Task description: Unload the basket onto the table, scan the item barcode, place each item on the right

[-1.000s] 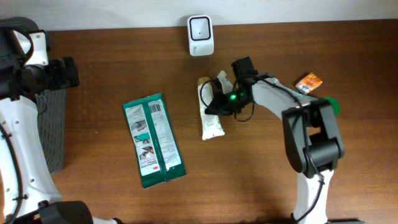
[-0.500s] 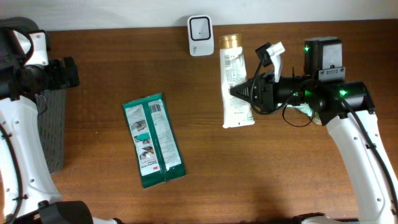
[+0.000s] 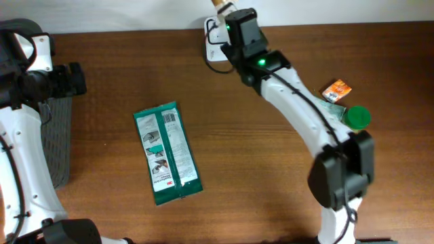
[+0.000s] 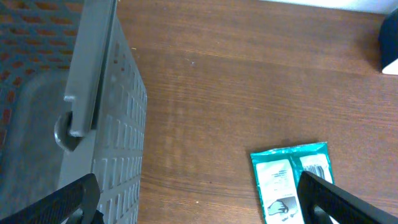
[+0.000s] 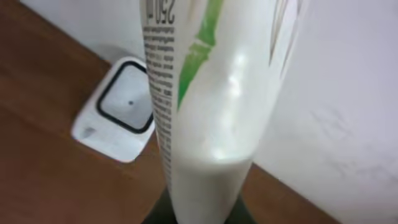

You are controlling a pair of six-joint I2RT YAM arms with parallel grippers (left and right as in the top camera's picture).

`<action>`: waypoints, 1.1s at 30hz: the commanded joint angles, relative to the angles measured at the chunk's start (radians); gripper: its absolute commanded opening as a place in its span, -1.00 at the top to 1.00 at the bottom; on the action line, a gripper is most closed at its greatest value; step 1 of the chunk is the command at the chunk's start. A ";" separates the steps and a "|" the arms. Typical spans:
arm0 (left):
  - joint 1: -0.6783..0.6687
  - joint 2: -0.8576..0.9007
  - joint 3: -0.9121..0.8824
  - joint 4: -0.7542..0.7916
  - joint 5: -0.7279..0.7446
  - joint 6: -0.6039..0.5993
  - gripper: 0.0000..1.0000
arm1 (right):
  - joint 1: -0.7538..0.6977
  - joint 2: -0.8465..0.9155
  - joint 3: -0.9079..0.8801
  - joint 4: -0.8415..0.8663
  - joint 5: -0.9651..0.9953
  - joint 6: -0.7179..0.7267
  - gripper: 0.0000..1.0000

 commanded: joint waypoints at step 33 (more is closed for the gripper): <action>0.002 -0.011 0.006 -0.002 0.001 0.013 -0.98 | -0.255 -0.369 0.024 -0.730 -0.635 0.575 0.92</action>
